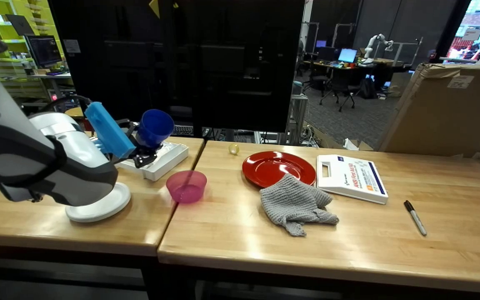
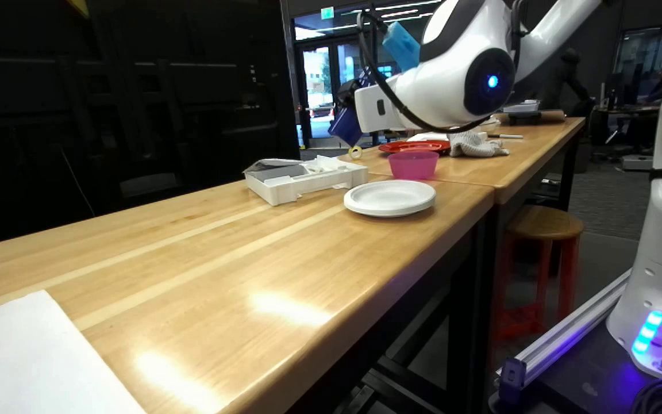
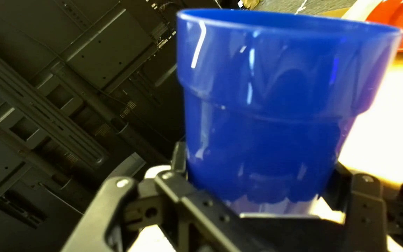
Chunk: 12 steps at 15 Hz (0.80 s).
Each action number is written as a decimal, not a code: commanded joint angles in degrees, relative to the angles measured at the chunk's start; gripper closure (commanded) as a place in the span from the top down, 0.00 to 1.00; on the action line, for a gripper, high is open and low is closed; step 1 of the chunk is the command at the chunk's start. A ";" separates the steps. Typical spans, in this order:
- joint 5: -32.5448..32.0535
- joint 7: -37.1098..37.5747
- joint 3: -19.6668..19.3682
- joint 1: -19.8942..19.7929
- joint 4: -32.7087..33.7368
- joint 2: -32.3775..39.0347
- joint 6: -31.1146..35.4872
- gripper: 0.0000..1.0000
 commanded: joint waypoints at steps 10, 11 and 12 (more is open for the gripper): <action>-3.22 2.90 -0.90 -1.21 -1.84 -1.52 -3.36 0.58; -4.38 3.88 -1.42 -1.39 -1.99 -1.33 -3.06 0.58; -5.16 4.63 -1.69 -1.58 -2.14 -1.07 -3.35 0.58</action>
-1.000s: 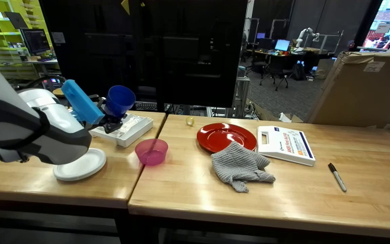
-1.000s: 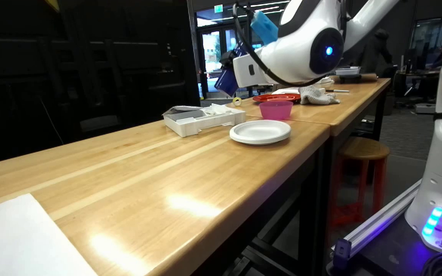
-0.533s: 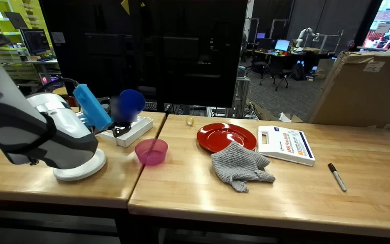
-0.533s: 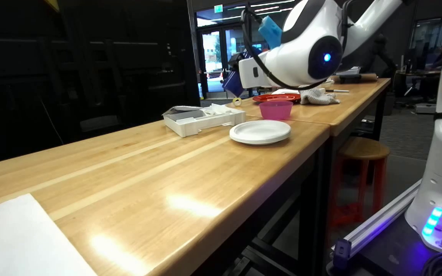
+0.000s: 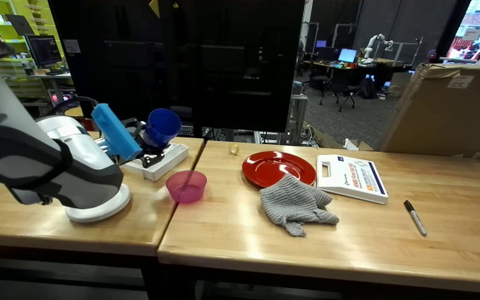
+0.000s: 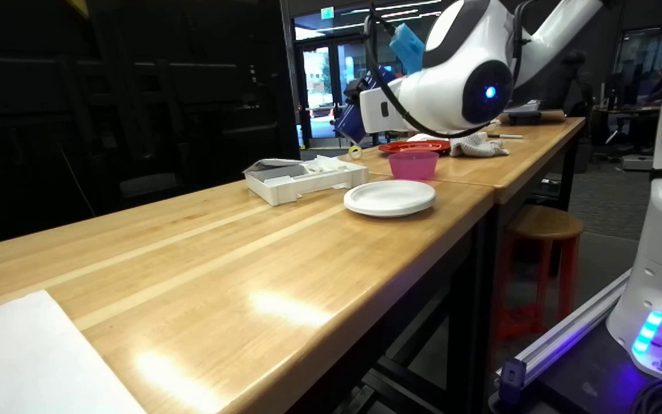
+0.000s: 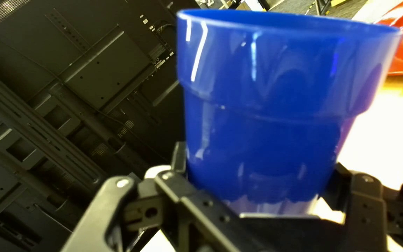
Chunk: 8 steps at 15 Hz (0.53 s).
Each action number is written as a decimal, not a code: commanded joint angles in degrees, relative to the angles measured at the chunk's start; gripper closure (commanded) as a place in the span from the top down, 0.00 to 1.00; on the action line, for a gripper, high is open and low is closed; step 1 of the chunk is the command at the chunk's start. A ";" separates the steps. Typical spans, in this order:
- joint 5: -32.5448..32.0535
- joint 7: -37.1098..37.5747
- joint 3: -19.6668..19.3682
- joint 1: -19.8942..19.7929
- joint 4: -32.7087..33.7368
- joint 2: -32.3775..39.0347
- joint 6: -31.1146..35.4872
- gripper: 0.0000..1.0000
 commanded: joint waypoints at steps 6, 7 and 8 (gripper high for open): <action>-5.79 6.86 -1.81 -1.08 -0.04 0.70 -0.29 0.58; -5.62 6.86 -1.61 -0.99 0.26 1.00 -0.47 0.58; -5.15 6.63 -1.32 -0.88 0.57 1.32 -0.72 0.58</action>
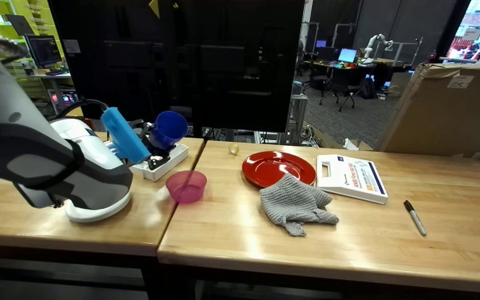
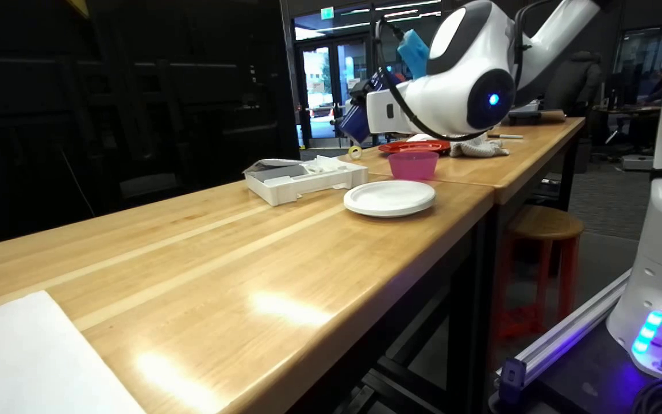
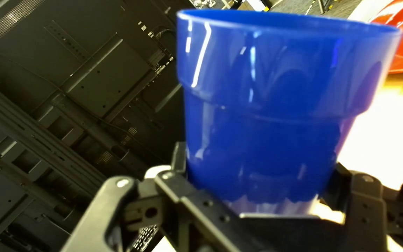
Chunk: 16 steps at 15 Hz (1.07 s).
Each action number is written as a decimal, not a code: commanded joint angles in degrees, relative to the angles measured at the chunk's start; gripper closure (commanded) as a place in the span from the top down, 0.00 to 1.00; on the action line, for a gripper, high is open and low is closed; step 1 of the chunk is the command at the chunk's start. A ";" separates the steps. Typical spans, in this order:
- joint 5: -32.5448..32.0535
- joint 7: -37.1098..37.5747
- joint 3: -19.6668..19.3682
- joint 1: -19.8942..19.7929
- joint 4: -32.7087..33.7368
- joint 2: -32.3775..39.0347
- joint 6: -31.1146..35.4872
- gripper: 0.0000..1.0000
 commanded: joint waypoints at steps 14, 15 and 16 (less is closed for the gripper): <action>3.17 4.10 2.28 1.26 2.01 2.00 -1.36 0.58; 3.40 4.61 2.25 1.29 2.05 2.06 -1.20 0.58; 3.75 4.93 2.30 1.37 1.91 1.91 -1.12 0.58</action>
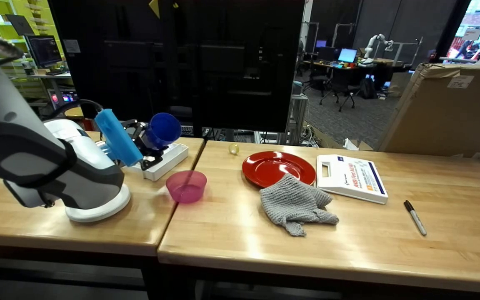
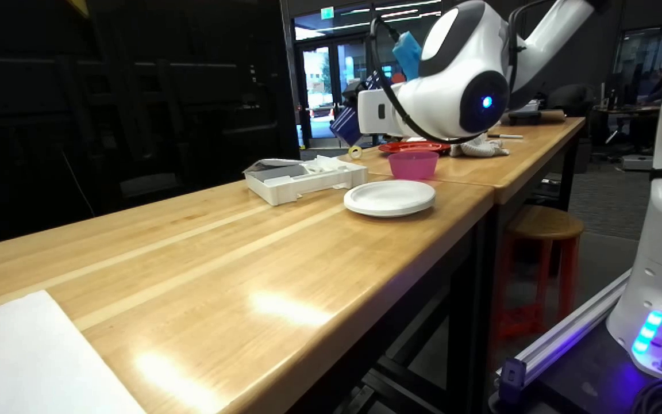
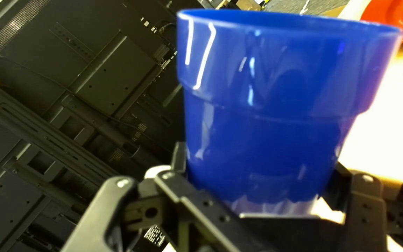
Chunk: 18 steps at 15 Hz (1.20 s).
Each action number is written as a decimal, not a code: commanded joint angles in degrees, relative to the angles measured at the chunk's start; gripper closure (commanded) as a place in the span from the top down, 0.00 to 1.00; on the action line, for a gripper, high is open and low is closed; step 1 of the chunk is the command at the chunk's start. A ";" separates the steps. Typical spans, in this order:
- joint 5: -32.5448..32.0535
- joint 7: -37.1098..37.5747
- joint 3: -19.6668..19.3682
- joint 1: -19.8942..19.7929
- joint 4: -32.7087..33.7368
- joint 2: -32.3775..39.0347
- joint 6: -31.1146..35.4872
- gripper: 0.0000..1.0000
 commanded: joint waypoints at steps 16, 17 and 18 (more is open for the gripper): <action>1.21 12.85 -2.64 -0.06 0.62 0.43 6.56 0.58; 1.40 13.03 -2.80 -0.08 0.59 0.34 6.79 0.58; 1.40 13.51 -2.98 -0.08 0.51 0.20 7.01 0.58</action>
